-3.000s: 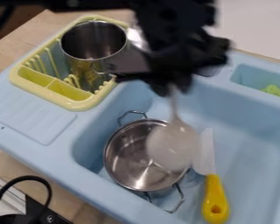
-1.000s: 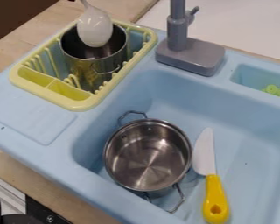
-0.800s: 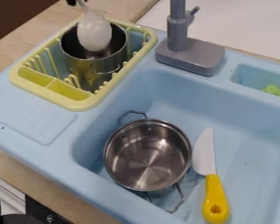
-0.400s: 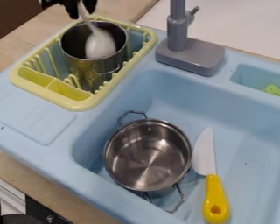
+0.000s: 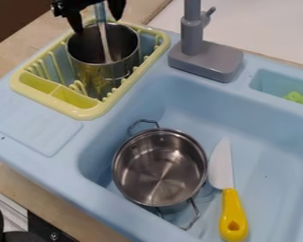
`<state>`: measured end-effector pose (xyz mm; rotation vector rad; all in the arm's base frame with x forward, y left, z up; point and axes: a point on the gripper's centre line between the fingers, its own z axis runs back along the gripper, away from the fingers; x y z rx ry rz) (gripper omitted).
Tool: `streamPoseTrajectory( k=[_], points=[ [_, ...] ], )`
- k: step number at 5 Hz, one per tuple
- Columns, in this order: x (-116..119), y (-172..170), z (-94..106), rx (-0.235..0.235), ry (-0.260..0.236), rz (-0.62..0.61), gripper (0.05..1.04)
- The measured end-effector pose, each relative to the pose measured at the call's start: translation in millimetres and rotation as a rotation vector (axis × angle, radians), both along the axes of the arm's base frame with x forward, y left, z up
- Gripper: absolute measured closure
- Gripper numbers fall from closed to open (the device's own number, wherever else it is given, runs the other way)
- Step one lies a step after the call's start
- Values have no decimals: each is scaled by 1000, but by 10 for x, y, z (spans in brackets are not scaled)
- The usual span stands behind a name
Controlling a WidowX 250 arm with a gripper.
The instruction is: Moved the blue cooking spoon into the cooking pot
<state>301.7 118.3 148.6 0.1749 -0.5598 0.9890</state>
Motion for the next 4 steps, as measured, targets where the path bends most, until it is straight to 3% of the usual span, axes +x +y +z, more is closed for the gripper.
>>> streamPoseTrajectory(
  k=[1,2,4],
  points=[
    [-59,-92,4,-50,21,5,85],
    [-135,-232,116,-82,6,-18,85],
    [-407,-552,151,-62,29,-108,85]
  ],
)
